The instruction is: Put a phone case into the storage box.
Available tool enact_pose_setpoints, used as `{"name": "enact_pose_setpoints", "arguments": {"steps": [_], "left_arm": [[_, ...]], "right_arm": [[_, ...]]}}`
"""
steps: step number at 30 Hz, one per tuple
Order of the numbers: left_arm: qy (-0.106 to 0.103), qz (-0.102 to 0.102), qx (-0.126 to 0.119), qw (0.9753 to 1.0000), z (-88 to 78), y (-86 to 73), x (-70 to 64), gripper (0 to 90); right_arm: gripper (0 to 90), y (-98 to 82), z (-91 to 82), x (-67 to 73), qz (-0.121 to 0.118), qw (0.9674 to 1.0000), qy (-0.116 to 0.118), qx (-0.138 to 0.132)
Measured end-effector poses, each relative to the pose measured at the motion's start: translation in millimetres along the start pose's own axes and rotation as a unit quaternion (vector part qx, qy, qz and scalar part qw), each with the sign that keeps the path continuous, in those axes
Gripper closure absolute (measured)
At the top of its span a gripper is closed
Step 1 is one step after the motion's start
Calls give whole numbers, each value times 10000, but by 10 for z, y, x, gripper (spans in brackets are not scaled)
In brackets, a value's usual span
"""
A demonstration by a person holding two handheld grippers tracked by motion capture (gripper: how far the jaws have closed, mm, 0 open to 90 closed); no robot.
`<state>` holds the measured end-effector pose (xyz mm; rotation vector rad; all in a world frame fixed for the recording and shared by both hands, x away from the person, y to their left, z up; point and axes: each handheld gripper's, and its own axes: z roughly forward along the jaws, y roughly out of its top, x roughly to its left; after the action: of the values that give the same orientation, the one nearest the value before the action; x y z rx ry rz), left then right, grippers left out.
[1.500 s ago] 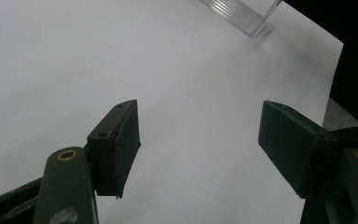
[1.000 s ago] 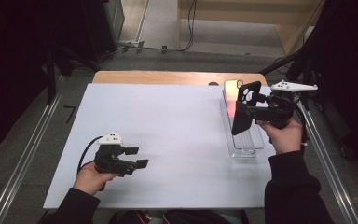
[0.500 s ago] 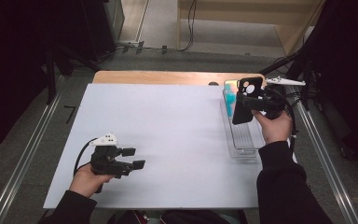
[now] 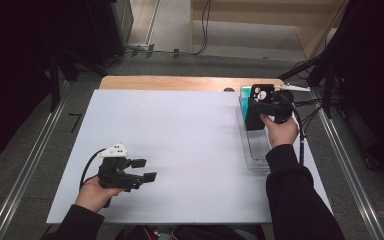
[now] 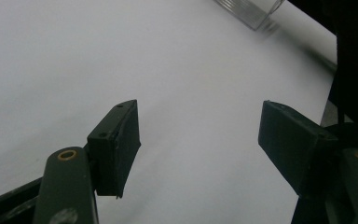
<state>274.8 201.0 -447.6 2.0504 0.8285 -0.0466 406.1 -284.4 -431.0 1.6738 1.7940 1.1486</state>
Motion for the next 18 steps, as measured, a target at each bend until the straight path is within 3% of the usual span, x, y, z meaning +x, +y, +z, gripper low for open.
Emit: {"name": "enact_pose_setpoints", "arguments": {"steps": [13,18], "left_arm": [[-43,44,-20,10000,4,12,-8,296],[-27,68,-1,10000,21,16,-12,296]], "right_arm": [[131,52,357,-29,96,9989,-440,94],[131,98,451,-30,68,9987,-498,119]]}}
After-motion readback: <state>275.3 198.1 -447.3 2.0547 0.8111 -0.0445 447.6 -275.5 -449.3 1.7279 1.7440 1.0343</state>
